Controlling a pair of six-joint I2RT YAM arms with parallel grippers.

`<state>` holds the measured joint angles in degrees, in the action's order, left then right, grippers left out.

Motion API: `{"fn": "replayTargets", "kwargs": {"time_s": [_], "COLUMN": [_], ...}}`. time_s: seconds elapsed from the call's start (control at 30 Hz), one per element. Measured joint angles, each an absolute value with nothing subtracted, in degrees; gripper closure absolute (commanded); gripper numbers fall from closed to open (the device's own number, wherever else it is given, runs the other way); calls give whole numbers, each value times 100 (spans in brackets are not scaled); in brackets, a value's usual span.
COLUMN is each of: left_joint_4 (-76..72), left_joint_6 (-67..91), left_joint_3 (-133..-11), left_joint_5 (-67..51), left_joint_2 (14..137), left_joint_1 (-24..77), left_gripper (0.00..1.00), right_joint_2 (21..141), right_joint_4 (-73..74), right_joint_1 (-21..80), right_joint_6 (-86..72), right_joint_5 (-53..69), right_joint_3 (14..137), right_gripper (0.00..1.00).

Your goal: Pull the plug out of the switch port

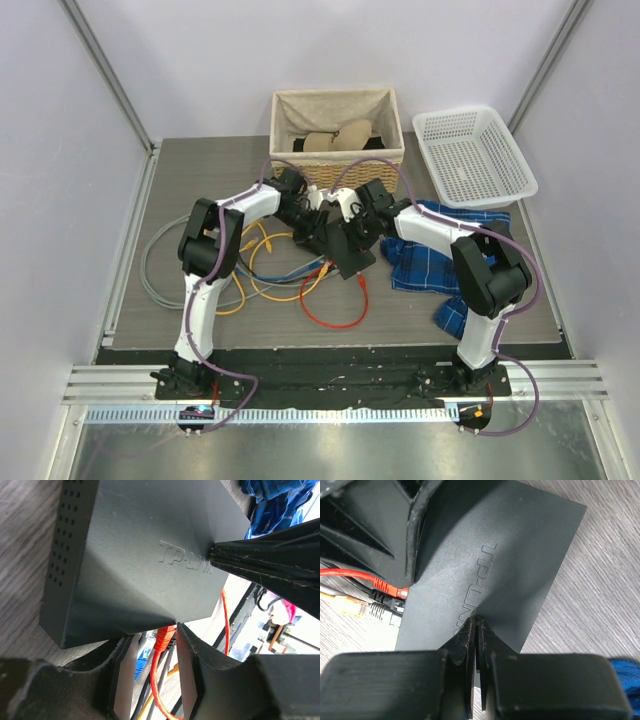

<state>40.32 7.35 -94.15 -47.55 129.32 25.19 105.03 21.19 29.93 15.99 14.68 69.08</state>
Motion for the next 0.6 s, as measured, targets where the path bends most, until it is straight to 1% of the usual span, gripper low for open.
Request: {"fn": "replayTargets", "kwargs": {"time_s": [0.2,0.5,0.6], "left_joint_4": [4051,3918,3896], "left_joint_6": [851,1011,993], "left_joint_3": [-9470,-9470,-9470], "left_joint_5": [-5041,-5972,-6143], "left_joint_2": [13076,13437,13491], "left_joint_1": [2408,2143,2117], "left_gripper": [64,72,78], "right_joint_2": [10503,10503,10503], "right_joint_4": [2119,2119,2121], "right_joint_1": [2993,2993,2995], "right_joint_6": [1599,1599,1597], "right_joint_5": [1468,1470,1468], "right_joint_3": [6908,6910,6910], "right_gripper": [92,92,92]}}
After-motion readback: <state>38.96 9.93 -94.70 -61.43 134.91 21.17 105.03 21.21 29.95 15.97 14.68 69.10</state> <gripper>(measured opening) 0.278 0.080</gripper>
